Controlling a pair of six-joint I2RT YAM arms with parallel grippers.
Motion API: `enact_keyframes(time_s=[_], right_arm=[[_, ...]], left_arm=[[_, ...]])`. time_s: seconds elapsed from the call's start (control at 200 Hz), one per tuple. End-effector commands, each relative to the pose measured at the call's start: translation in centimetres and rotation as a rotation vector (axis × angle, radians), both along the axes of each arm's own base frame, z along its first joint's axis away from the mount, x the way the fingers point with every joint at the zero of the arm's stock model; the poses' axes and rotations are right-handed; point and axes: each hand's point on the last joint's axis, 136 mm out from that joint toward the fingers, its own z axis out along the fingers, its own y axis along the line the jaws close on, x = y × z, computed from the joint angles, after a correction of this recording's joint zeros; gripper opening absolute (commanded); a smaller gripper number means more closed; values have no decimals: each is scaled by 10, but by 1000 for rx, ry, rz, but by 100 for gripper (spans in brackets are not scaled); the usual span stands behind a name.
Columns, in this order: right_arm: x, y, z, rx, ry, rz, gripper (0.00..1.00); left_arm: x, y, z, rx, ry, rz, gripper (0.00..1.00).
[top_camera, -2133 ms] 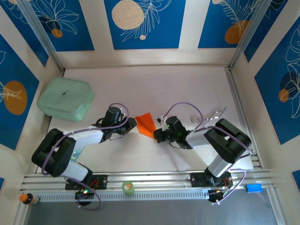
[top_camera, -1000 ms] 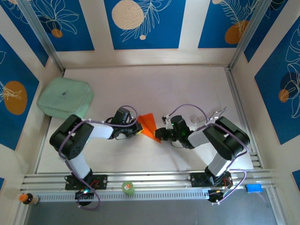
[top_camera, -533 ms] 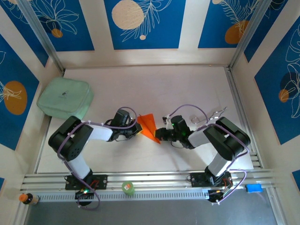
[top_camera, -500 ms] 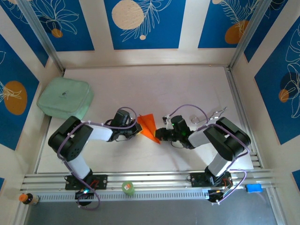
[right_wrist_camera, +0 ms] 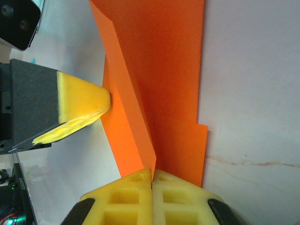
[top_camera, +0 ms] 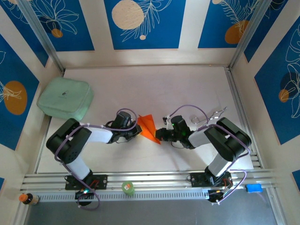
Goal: Fold a paper plane with a square sheet of paper (pick it up from the middle)
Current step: Fourth fold the wing at the center of the table.
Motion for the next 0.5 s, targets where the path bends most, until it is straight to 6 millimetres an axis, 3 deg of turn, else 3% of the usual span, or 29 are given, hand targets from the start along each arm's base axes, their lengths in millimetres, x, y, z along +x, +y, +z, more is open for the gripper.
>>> enact_keyframes(time_s=[0.0, 0.315, 0.495], right_arm=[[-8, -1, -9, -23, 49, 13, 4], [-11, 0, -13, -29, 74, 23, 4], [-11, -1, -15, -37, 82, 19, 4]], left_arm=[[-9, 12, -9, 55, 29, 26, 0], [-8, 9, -4, 37, 11, 26, 0], [3, 0, 24, 4, -95, -13, 6]])
